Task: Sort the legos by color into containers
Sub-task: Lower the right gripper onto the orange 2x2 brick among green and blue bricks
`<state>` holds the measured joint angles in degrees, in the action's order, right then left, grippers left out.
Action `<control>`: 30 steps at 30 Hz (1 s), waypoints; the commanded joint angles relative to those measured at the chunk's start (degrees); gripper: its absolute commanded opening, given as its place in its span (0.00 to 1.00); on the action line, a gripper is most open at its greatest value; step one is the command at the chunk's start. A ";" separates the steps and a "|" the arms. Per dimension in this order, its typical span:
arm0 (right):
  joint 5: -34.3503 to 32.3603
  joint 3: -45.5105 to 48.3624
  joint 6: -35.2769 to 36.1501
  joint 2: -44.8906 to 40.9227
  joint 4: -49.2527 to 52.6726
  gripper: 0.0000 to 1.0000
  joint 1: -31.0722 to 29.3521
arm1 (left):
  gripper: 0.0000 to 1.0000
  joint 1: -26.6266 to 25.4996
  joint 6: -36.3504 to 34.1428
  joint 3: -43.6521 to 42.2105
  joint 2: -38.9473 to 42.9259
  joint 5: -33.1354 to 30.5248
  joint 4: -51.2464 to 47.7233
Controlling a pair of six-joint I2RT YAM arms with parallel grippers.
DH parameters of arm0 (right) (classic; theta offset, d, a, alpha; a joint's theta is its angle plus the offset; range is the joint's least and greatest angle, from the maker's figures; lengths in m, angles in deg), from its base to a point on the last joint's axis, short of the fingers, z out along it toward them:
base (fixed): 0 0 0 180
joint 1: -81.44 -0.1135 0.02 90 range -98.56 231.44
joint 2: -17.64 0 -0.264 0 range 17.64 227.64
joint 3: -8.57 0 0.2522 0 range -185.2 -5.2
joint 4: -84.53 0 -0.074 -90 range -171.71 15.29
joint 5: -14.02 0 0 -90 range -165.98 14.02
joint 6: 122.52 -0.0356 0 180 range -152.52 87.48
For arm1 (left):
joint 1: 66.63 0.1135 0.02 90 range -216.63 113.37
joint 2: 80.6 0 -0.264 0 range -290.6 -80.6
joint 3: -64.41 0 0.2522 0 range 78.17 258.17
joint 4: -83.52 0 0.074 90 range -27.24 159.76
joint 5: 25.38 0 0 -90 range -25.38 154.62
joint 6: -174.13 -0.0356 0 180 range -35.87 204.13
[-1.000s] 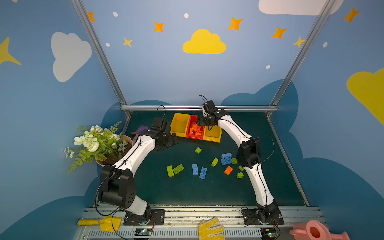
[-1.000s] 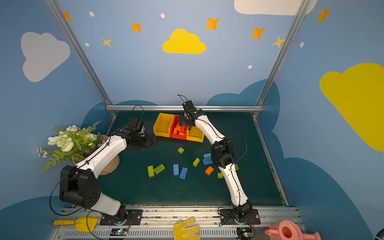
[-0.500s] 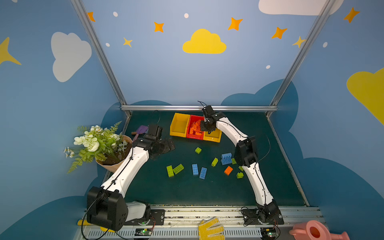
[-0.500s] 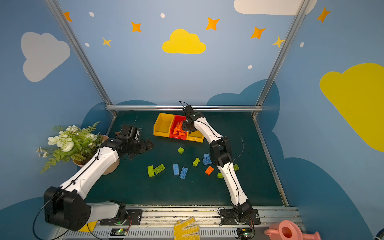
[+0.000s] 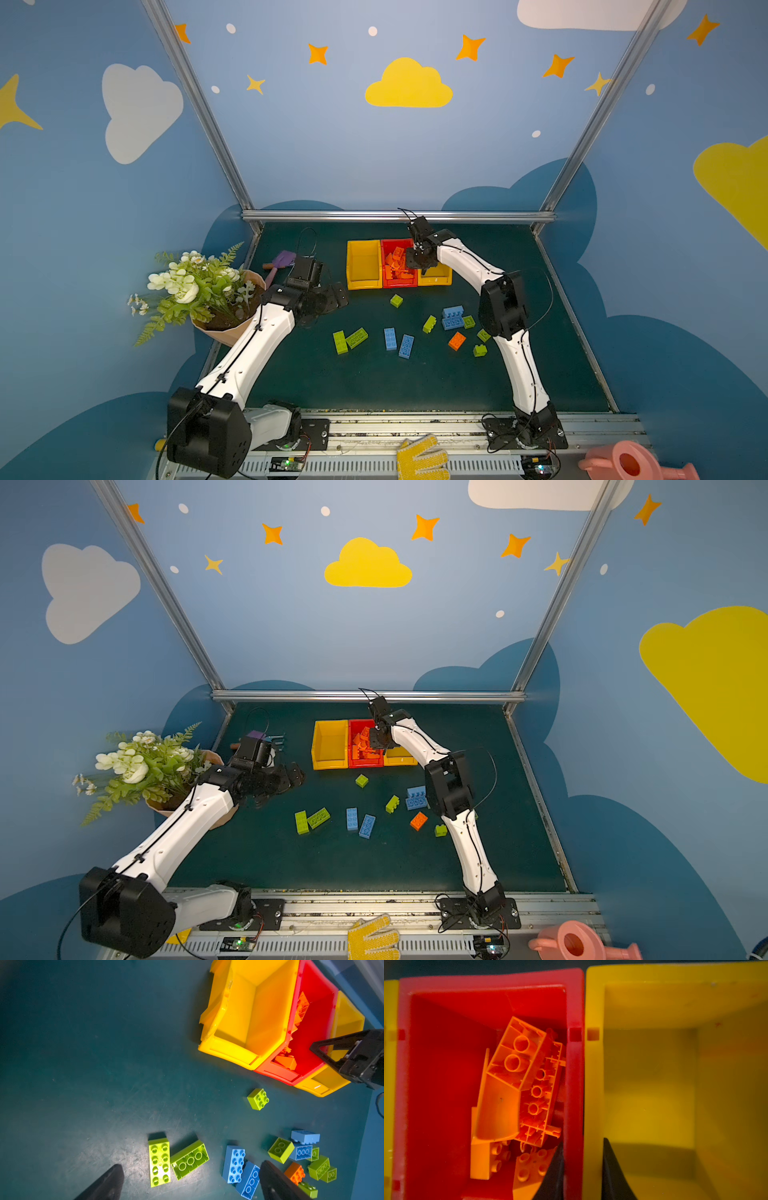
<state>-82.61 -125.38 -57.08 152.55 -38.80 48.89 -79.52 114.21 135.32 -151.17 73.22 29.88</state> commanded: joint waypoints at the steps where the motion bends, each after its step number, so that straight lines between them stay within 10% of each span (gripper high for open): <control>1: 2.12 6.69 -4.68 -2.30 2.93 0.07 -1.27 | 1.00 0.17 1.04 -1.52 2.19 1.71 0.39; 10: 0.72 13.64 -6.25 -6.58 2.39 0.18 -3.11 | 1.00 0.14 1.95 -4.34 5.32 3.18 0.77; 17: 2.09 12.28 -1.57 -12.19 4.76 0.71 -2.87 | 1.00 0.14 2.34 -5.51 6.81 3.18 1.09; 23: -0.94 12.07 -1.80 -18.74 12.15 0.74 -3.41 | 1.00 0.12 2.57 -7.41 8.60 5.71 3.78; 30: -3.54 35.31 -11.90 -34.55 10.04 0.75 -5.92 | 1.00 -2.92 1.22 -8.81 9.92 6.79 7.07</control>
<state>-84.12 -97.64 -63.38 121.56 -31.19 44.60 -80.96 116.40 126.84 -142.21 79.14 34.54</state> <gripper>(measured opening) 0.745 0.998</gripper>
